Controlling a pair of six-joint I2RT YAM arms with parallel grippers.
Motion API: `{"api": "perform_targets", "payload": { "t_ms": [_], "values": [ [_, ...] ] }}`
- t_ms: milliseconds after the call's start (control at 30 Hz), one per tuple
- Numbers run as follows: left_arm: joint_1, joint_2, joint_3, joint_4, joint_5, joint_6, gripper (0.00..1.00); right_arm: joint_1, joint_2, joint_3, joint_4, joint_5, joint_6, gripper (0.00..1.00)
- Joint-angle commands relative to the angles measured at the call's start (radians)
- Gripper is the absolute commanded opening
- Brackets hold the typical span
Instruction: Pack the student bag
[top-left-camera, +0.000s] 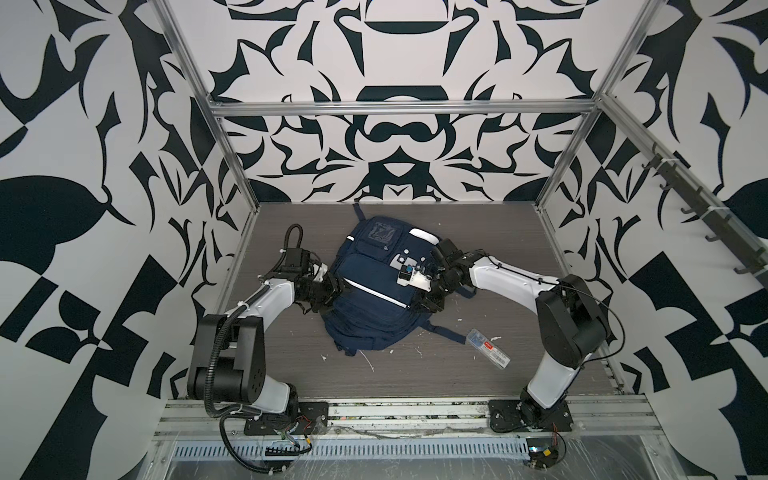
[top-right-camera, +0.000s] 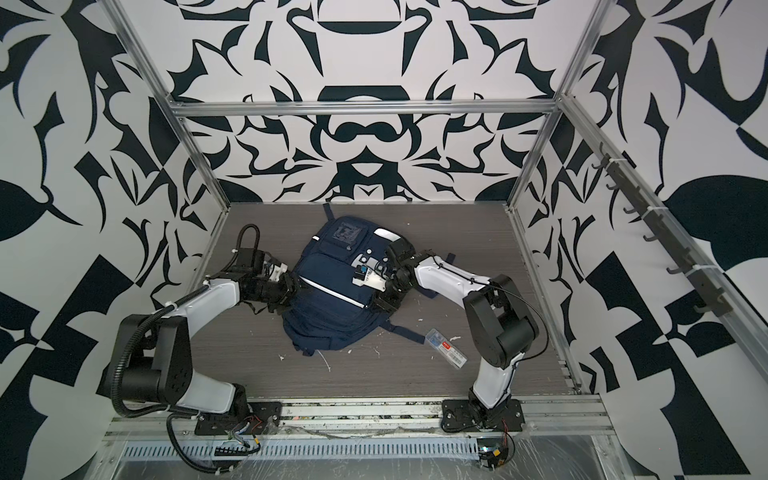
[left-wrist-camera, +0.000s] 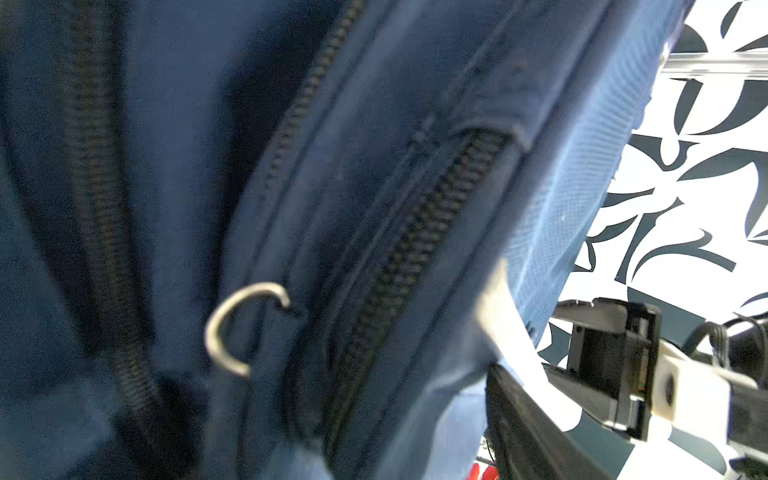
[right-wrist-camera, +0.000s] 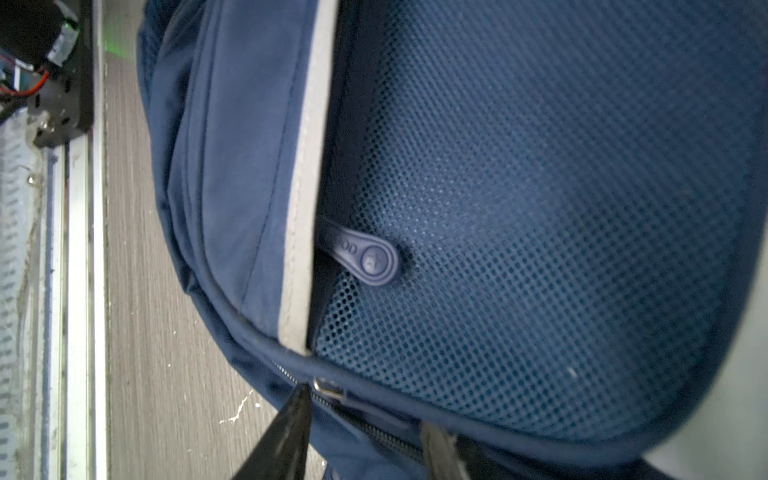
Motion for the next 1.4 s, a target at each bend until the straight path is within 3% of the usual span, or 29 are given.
{"api": "perform_targets", "payload": {
  "t_ms": [0, 200, 567, 733, 867, 1000, 1367],
  "values": [
    [-0.015, -0.007, -0.026, 0.038, 0.05, -0.026, 0.68, 0.03, -0.064, -0.033, 0.0, -0.034, 0.015, 0.4],
    [-0.022, -0.01, -0.05, 0.086, 0.068, -0.073, 0.53, 0.063, -0.121, -0.106, 0.068, 0.035, 0.034, 0.32],
    [-0.041, -0.029, -0.098, 0.229, 0.097, -0.208, 0.37, 0.143, -0.217, -0.209, 0.196, 0.207, 0.106, 0.13],
    [-0.042, -0.047, -0.118, 0.288, 0.107, -0.27, 0.22, 0.153, -0.25, -0.222, 0.222, 0.259, 0.119, 0.02],
    [-0.041, -0.077, -0.178, 0.485, 0.099, -0.442, 0.0, 0.155, -0.256, -0.209, 0.199, 0.282, 0.121, 0.0],
    [-0.042, -0.086, -0.212, 0.662, 0.069, -0.587, 0.0, 0.166, -0.28, -0.211, 0.197, 0.28, 0.142, 0.0],
    [-0.08, -0.109, -0.269, 0.966, -0.03, -0.821, 0.0, 0.216, -0.292, -0.185, 0.132, 0.264, 0.164, 0.0]
  ]
}}
